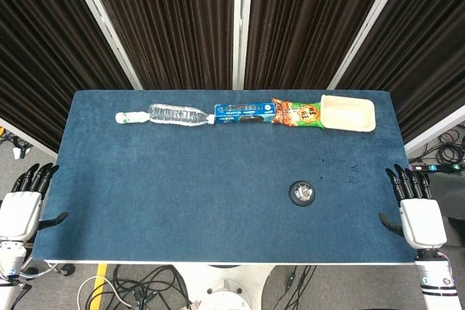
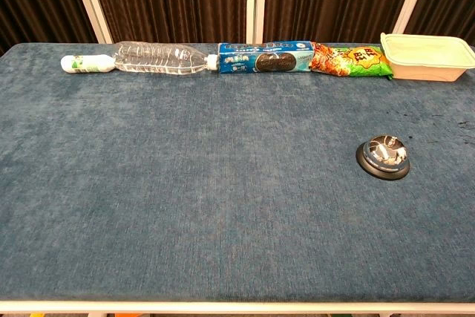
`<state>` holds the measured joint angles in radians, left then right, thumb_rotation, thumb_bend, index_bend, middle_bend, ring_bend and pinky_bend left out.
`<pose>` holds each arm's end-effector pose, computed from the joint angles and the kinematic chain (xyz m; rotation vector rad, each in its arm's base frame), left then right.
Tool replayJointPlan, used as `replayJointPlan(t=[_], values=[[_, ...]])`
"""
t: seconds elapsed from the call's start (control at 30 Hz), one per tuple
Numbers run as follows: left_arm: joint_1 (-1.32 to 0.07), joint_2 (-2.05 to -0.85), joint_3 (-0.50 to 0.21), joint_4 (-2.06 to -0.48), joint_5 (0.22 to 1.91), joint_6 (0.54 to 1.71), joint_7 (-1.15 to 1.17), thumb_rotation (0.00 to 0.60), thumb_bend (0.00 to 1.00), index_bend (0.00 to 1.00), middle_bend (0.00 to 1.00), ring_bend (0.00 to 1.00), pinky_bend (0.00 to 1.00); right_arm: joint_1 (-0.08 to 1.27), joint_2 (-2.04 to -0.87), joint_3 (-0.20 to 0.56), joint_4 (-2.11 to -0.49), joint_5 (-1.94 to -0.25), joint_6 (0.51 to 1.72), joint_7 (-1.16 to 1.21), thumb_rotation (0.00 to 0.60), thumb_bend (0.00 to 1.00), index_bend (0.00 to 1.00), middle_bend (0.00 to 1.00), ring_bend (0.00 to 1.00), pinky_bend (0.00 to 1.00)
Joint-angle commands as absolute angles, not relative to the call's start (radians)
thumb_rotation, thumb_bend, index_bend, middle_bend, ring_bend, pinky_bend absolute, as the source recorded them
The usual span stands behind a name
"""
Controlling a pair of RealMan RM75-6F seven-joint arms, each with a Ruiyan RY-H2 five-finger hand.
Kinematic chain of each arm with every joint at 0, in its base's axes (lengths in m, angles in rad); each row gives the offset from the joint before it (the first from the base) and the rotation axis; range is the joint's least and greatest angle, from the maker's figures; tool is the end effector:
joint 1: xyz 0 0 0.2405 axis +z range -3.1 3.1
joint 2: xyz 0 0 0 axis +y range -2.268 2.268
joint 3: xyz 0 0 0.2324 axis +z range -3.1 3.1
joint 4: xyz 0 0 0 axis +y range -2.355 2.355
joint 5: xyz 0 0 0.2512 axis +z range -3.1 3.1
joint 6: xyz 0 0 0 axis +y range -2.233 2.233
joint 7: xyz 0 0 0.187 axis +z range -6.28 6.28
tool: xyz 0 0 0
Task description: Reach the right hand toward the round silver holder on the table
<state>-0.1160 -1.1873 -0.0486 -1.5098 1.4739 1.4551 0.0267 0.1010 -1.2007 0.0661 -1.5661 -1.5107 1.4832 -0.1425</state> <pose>-0.3203 0.2365 0.0975 -1.4081 -0.8724 -0.8529 -0.2982 -0.2345 0.0917 1.4263 -0.7989 0.8528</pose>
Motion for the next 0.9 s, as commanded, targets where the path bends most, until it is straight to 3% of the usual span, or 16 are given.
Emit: replayJointPlan(t=[0.03,0.4,0.43,0.5,0.53,0.6,0.7,0.8,0.87,0.9], values=[[-0.116,-1.187,-0.049,-1.51,1.474,1.456,0.026,0.6,0.0,0.09,0.07,0.0,0.14,0.103,-1.2,0.067,-1.568,-1.508,1.478,-0.147,0.6,0.16,0.0,0.0,0.0,0.0],[-0.114,-1.183,-0.047,-1.509,1.475,1.457,0.022,0.6,0.0,0.09,0.07,0.0,0.14,0.107,-1.205,0.059,-1.576,-1.5,1.455,-0.16,0.6,0.2,0.0,0.0,0.0,0.0],[-0.114,-1.182,-0.046,-1.509,1.475,1.456,0.024,0.6,0.0,0.09,0.07,0.0,0.14,0.108,-1.204,0.057,-1.577,-1.503,1.454,-0.16,0.6,0.26,0.0,0.0,0.0,0.0],[-0.115,-1.181,-0.043,-1.509,1.474,1.45,0.023,0.6,0.0,0.09,0.07,0.0,0.14,0.109,-1.206,0.058,-1.571,-1.509,1.458,-0.162,0.6,0.51,0.0,0.0,0.0,0.0],[-0.115,-1.182,-0.043,-1.509,1.474,1.449,0.023,0.6,0.0,0.09,0.07,0.0,0.14,0.109,-1.208,0.06,-1.569,-1.506,1.458,-0.167,0.6,0.72,0.0,0.0,0.0,0.0],[-0.115,-1.184,-0.041,-1.51,1.478,1.451,0.021,0.6,0.0,0.09,0.07,0.0,0.14,0.111,-1.209,0.061,-1.577,-1.489,1.446,-0.19,0.6,0.98,0.0,0.0,0.0,0.0],[-0.12,-1.187,-0.04,-1.507,1.484,1.445,0.023,0.6,0.0,0.09,0.07,0.0,0.14,0.115,-1.203,0.061,-1.597,-1.47,1.425,-0.203,0.6,1.0,0.0,0.01,0.0,0.0],[-0.125,-1.192,-0.041,-1.504,1.486,1.439,0.024,0.6,0.0,0.09,0.07,0.0,0.14,0.116,-1.202,0.059,-1.596,-1.466,1.419,-0.207,0.6,1.0,0.0,0.08,0.0,0.0],[-0.127,-1.193,-0.039,-1.504,1.487,1.436,0.027,0.6,0.0,0.09,0.07,0.0,0.14,0.116,-1.204,0.062,-1.593,-1.464,1.421,-0.204,0.6,1.0,0.0,0.16,0.04,0.08],[-0.129,-1.193,-0.039,-1.504,1.487,1.433,0.03,0.6,0.0,0.09,0.07,0.0,0.14,0.116,-1.207,0.063,-1.589,-1.467,1.425,-0.205,0.6,1.0,0.0,0.21,0.11,0.19]])
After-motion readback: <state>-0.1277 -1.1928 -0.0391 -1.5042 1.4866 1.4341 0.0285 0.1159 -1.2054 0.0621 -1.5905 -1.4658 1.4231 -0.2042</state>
